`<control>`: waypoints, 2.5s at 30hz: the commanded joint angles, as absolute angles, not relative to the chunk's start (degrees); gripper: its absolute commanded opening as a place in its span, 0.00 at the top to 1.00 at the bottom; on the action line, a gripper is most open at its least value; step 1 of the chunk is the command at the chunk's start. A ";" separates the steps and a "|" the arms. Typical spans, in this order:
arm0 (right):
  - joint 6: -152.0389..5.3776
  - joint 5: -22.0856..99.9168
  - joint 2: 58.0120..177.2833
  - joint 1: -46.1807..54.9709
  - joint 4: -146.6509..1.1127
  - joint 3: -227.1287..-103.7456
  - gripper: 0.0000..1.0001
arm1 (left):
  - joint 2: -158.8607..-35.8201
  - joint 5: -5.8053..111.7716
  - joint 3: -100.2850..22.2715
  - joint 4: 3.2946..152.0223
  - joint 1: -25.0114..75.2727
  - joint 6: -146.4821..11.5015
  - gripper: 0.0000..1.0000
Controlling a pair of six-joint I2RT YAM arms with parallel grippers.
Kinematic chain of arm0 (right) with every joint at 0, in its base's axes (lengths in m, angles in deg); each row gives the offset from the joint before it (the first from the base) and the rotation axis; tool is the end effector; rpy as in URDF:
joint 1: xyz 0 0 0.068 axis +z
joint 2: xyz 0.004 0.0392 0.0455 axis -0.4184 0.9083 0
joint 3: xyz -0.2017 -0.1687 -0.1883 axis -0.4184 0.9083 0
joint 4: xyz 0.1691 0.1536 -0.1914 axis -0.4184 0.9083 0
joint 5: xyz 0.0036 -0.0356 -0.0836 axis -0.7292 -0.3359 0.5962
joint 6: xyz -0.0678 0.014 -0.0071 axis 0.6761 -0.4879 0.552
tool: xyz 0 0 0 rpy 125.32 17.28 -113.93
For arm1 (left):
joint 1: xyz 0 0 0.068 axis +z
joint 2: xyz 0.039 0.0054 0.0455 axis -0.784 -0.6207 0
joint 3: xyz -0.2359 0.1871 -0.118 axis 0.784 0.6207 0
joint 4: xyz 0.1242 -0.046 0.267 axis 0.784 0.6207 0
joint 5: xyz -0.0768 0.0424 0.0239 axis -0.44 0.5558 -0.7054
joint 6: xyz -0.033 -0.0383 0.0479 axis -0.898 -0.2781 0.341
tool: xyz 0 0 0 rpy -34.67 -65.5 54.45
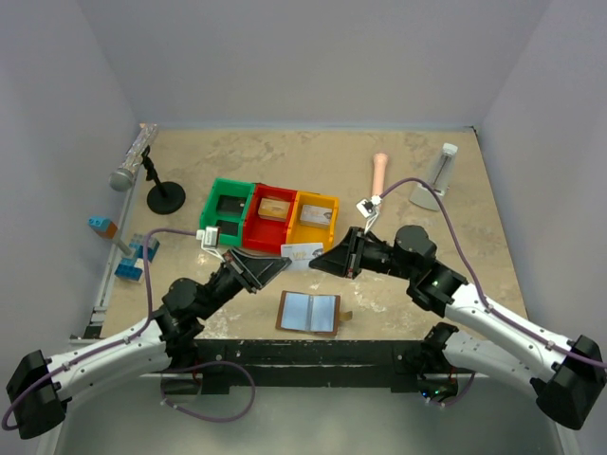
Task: Take the credit cards out of the card holder
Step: Place the credit card in the storage box.
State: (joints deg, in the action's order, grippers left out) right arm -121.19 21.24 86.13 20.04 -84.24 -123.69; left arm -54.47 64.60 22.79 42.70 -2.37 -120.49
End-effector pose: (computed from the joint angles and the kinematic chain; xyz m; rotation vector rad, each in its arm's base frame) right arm 0.1456 0.1786 0.3246 -0.2273 1.9296 1.6112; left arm 0.0998 -0.1316 0.2655 -0.1986 1.5150 -1.6849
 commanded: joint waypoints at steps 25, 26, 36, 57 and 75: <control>-129.36 20.72 84.64 17.28 -99.64 -119.78 0.71 | -59.82 67.48 26.92 20.79 -2.42 -122.79 1.00; -129.44 20.37 84.38 16.84 -99.73 -119.60 0.70 | -59.64 67.40 27.10 20.96 -2.42 -122.88 1.00; -129.53 18.70 84.20 15.35 -99.47 -119.95 0.73 | -59.99 66.78 27.10 21.23 -2.42 -123.32 1.00; -123.83 18.86 75.60 7.71 -82.72 -121.96 1.00 | -45.69 72.57 22.18 46.94 -2.25 -116.13 0.44; -113.71 37.95 101.67 4.62 -68.00 -139.01 1.00 | -33.27 85.24 16.73 89.68 -2.33 -113.92 0.52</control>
